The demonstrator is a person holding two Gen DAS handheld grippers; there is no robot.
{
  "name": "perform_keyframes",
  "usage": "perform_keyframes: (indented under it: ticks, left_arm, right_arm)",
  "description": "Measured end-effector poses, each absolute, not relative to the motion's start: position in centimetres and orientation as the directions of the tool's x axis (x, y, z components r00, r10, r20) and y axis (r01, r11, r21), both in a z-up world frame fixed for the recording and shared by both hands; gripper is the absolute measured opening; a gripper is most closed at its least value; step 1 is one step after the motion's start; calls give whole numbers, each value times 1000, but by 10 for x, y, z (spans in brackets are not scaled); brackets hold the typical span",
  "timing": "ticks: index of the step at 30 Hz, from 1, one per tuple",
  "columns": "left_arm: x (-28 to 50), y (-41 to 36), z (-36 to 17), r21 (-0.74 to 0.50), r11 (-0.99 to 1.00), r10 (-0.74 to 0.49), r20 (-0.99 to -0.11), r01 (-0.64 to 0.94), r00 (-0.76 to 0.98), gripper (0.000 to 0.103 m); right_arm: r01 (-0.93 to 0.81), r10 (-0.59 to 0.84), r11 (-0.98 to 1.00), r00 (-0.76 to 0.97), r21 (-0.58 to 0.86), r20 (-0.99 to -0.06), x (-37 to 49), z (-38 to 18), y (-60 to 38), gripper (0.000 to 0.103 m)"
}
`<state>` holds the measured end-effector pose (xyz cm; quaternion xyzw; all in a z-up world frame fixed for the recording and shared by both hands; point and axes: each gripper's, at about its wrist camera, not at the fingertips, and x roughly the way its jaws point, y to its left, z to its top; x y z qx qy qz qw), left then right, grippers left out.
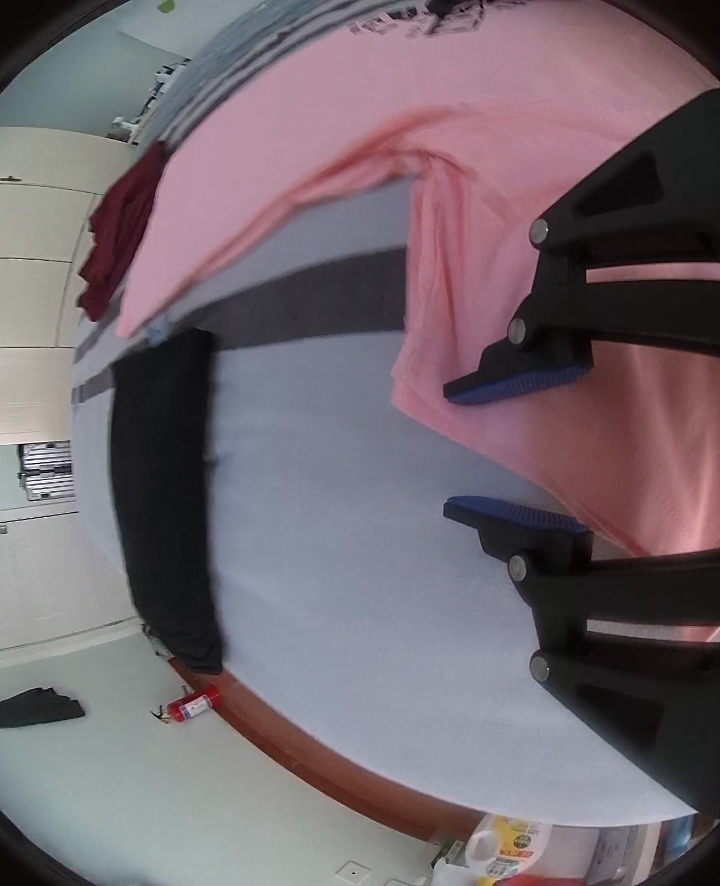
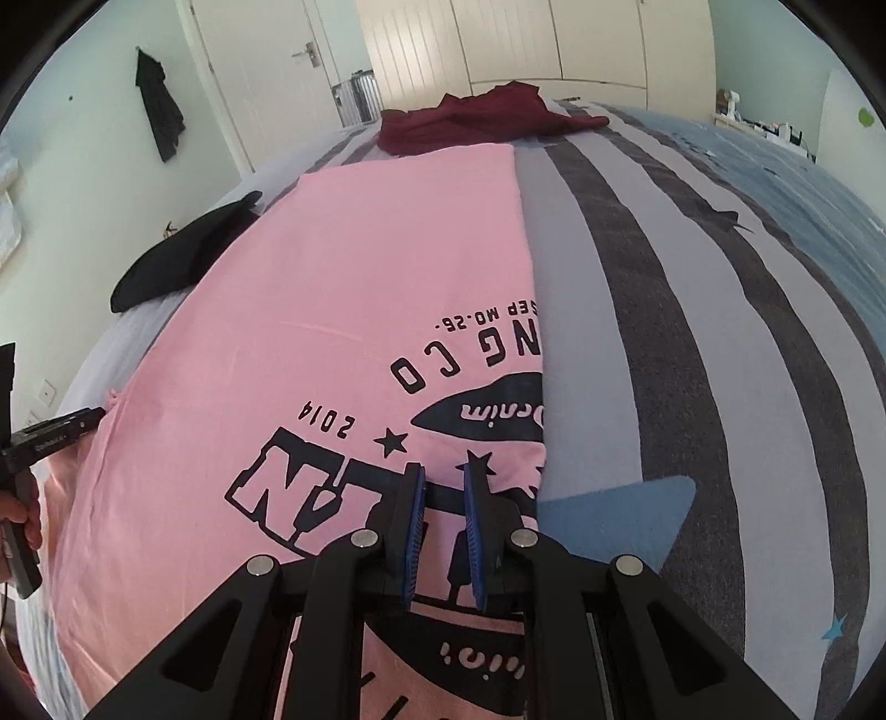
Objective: Fold clothes
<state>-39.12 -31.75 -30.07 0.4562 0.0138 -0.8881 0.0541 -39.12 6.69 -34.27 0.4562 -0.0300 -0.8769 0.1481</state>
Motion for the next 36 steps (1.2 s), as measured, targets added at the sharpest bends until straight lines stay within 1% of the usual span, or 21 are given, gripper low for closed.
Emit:
perform_keyframes:
  ticks: [3,5,6,8,10,12,13,14,19,22,26,28,33,34,35,36]
  left_arm:
    - [-390,-299,-277,-38,-998,-2,-763,48,-646,33]
    - [-390,-282,-272,-63,-998,64,-749,-26,-660,33]
    - [-393,-274,-275,-63,-996,84,-757,-56,-648,33]
    - [-402,-268,-289,-47,-996,83,-785,-74,-614,33]
    - [-404,-277,-308,-16,-999,34,-812,-37,-583,33]
    - [-405,-293,-317,-25,-1000,17,-812,5,-583,34]
    - [-405,-299,-318,-14,-1000,2,-809,17,-588,36]
    - [-405,-305,-318,-11,-1000,-7,-807,28,-591,43]
    - [-408,-322,-314,-3,-998,-34,-810,62,-586,48]
    - [-405,-336,-309,16,-989,-99,-802,145,-589,49]
    - [-388,-366,-299,-44,-965,-116,-812,258,-573,49]
    - [-368,-375,-288,-56,-958,-123,-805,281,-580,49]
    - [-310,-382,-271,-126,-939,-91,-806,320,-585,50]
    - [-296,-383,-270,-144,-934,-82,-806,328,-586,51]
    - [-286,-382,-271,-157,-929,-74,-810,336,-582,56]
    - [-277,-381,-272,-165,-924,-70,-815,346,-575,57]
  right_arm:
    - [233,-283,-955,-540,183,-793,-391,-343,66,13]
    - [234,-282,-955,-539,180,-794,-390,-344,66,13]
    - [234,-282,-955,-539,180,-794,-390,-344,66,13]
    - [235,-282,-955,-536,180,-796,-391,-344,66,13]
    - [236,-279,-956,-535,176,-797,-391,-343,66,13]
    - [236,-282,-955,-534,180,-797,-392,-343,66,13]
    - [237,-284,-954,-533,181,-797,-392,-344,66,13]
    - [239,-286,-954,-533,182,-796,-392,-344,67,13]
    - [246,-295,-951,-533,188,-793,-392,-344,67,13]
    - [249,-295,-950,-530,187,-795,-393,-344,68,13]
    - [259,-285,-951,-522,169,-804,-396,-339,65,13]
    - [254,-280,-953,-530,165,-800,-396,-332,67,13]
    - [243,-283,-954,-547,174,-788,-385,-312,76,14]
    - [242,-286,-954,-549,178,-786,-381,-309,78,14]
    - [240,-288,-953,-551,182,-783,-377,-305,81,14]
    - [239,-291,-953,-553,186,-781,-373,-301,83,14]
